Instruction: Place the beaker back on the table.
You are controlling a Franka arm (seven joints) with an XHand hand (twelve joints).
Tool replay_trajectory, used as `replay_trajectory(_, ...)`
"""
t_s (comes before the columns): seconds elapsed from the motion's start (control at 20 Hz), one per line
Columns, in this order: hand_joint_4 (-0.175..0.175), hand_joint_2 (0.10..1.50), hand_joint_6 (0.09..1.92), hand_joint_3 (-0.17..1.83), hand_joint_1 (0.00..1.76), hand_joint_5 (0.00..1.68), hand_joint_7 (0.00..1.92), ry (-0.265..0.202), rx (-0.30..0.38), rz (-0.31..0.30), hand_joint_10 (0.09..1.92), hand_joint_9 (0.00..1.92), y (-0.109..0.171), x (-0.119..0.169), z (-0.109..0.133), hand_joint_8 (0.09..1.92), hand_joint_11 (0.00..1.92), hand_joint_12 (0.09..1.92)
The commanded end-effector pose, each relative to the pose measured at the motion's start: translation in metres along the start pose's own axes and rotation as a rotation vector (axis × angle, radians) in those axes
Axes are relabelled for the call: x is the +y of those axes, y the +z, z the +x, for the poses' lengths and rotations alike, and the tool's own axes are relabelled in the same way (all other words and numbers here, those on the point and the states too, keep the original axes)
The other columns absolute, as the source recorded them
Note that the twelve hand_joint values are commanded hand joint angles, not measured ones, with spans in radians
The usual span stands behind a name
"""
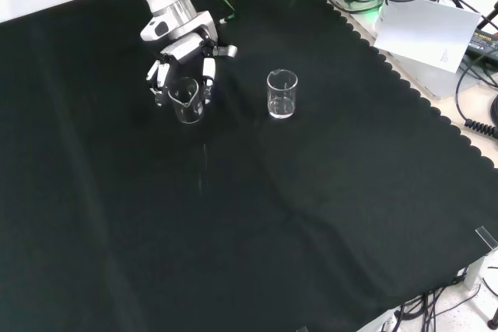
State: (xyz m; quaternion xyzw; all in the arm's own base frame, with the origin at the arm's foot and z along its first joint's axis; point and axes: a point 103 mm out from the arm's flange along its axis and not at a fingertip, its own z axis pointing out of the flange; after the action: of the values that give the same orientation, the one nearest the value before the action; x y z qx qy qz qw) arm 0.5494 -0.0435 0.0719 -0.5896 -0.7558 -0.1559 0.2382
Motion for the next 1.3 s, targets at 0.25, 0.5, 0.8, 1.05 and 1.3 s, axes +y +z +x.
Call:
replay_trajectory(0.25, 0.001, 0.86, 0.09, -0.17, 0.89, 0.56, 0.49, 0.008, -0.026, -0.011, 0.09, 0.62, -0.026, -0.009, 0.008, 0.09, 0.14, 1.36)
replay_trajectory(0.5, 0.003, 0.85, 0.09, -0.17, 0.84, 0.45, 0.34, 0.008, -0.054, -0.049, 0.09, 0.46, -0.056, -0.014, 0.022, 0.09, 0.01, 1.38)
replay_trajectory(0.8, 0.003, 0.85, 0.09, -0.17, 0.78, 0.38, 0.31, 0.034, -0.1, -0.034, 0.09, 0.43, -0.106, -0.04, 0.06, 0.09, 0.0, 1.38)
replay_trajectory(1.05, -0.005, 0.85, 0.09, -0.17, 0.73, 0.36, 0.32, 0.086, -0.124, 0.005, 0.09, 0.46, -0.131, -0.079, 0.087, 0.09, 0.0, 1.42)
replay_trajectory(1.3, -0.008, 0.86, 0.09, -0.17, 0.7, 0.33, 0.31, 0.098, -0.139, -0.014, 0.09, 0.46, -0.149, -0.117, 0.112, 0.09, 0.0, 1.43)
